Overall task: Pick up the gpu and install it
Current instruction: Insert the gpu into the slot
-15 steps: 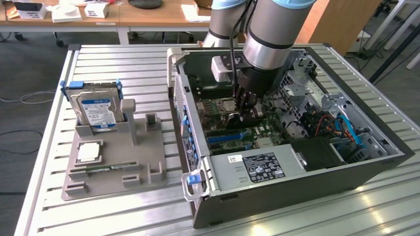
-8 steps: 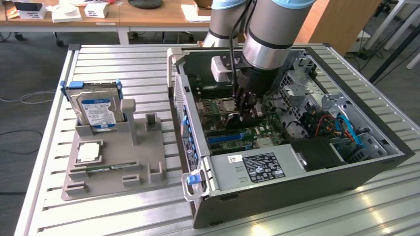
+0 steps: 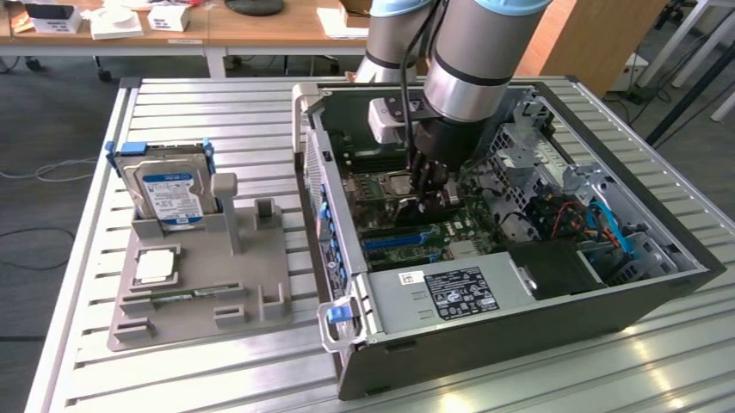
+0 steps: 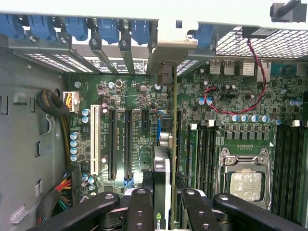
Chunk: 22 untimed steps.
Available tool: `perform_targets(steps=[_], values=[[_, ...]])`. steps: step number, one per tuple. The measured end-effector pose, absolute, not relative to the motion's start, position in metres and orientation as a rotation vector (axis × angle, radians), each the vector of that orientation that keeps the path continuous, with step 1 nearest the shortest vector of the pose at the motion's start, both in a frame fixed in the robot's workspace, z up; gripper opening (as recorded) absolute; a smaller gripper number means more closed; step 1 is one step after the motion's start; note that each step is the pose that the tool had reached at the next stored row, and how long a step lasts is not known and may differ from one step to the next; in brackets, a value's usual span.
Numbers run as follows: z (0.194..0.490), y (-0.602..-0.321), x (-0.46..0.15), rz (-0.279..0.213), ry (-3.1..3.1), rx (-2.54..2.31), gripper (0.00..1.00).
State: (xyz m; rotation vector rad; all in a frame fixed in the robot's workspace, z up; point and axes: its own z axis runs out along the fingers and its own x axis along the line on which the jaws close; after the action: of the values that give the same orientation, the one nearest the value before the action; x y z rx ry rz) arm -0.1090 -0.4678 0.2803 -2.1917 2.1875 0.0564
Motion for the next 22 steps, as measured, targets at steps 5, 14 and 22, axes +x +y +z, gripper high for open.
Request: perform_targets(steps=[5,14,22], values=[[0.2802,-0.4678,-0.1102,0.057,2.187,-2.192,0.27],[0.2801,-0.4672,-0.1112,0.056,2.188,-2.191,0.27],[0.2801,-0.4673,-0.1125,0.056,2.188,-2.191,0.27]])
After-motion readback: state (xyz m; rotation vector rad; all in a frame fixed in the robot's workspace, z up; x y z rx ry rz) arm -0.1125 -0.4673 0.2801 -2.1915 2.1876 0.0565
